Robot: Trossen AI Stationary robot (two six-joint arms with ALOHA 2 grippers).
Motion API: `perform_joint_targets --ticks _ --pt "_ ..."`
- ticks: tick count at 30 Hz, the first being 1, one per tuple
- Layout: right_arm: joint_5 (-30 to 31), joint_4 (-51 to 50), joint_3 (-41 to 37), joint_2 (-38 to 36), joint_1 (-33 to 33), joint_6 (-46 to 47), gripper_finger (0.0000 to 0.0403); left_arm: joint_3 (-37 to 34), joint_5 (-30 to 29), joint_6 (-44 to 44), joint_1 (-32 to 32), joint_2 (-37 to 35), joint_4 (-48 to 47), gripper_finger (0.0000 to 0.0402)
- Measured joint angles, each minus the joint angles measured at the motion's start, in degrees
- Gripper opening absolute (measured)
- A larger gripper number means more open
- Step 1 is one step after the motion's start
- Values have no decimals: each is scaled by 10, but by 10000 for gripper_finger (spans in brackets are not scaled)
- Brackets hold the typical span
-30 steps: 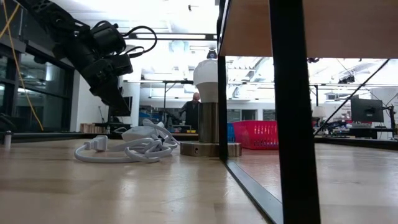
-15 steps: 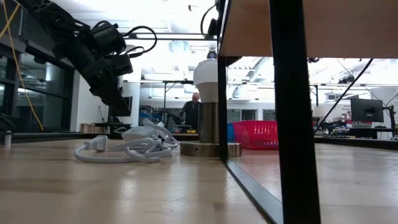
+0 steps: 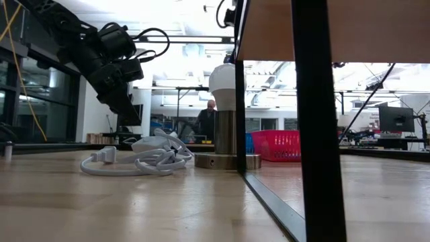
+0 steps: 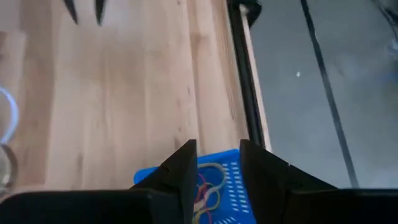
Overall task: Pick & Place Office Desk Supplies
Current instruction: Put the blue bin with the rubber bands on the shelf
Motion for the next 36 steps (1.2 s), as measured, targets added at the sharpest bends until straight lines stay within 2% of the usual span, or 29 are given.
perform_joint_targets --ticks 6,10,18,26,36 --pt "0 -97 94 70 -3 -14 110 0 0 0 0 0 1 118" --pt "-12 -161 129 115 -7 -27 110 0 0 0 0 0 1 118" --pt "-71 -178 112 131 -8 -40 110 0 0 0 0 0 2 118" --pt "-39 -150 65 132 0 -25 110 0 0 0 0 0 2 118" --pt "-36 -106 7 133 4 -12 110 0 0 0 0 0 2 118"
